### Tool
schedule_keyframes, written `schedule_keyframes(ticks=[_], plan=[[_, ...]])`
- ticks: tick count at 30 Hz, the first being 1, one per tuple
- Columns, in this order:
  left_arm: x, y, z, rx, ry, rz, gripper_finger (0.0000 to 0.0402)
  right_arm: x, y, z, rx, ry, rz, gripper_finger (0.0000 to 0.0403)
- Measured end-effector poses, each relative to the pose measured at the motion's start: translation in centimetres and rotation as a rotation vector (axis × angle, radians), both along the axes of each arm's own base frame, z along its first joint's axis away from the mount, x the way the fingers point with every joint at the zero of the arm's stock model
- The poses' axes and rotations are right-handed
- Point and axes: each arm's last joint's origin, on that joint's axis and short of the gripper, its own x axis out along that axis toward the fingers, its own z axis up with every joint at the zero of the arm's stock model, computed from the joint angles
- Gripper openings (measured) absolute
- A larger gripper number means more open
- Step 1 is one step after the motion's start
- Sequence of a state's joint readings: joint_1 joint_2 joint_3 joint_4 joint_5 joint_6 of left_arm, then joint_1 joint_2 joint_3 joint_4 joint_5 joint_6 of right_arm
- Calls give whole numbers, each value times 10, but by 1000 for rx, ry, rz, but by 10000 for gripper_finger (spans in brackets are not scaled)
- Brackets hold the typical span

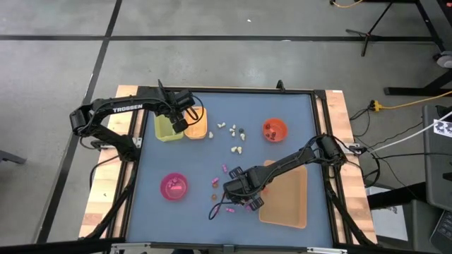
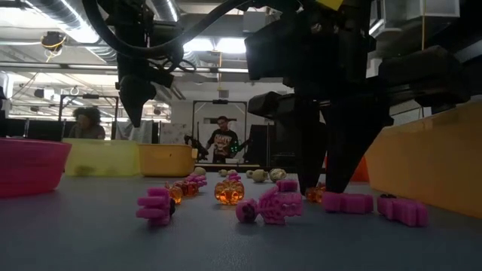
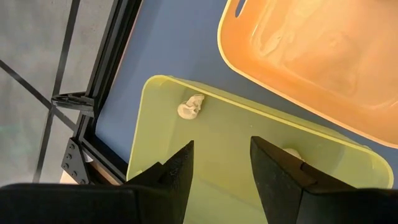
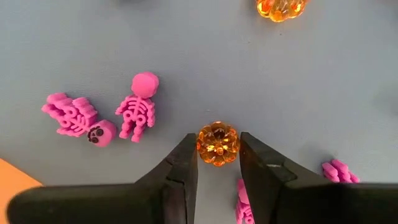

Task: Sort Halloween decoration
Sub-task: Put the orange pumpkin toy into the orange bin

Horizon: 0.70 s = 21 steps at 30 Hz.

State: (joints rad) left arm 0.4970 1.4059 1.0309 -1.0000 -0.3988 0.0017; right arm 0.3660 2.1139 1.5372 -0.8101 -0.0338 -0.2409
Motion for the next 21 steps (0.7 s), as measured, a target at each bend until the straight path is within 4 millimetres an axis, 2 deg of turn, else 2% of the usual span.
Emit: schedule_keyframes(ticks=[5,8,15,21], plan=[[0,0,0,0,0,0,142,0,0,1,0,1,-1,98],[0,0,0,0,1,0,142,2,1,9,1,5,-16,97],[0,0,0,0,0,0,142,11,4,44,-5,-5,-61,97],[0,0,0,0,0,0,142,7,2,77,-36,63,-155,97]])
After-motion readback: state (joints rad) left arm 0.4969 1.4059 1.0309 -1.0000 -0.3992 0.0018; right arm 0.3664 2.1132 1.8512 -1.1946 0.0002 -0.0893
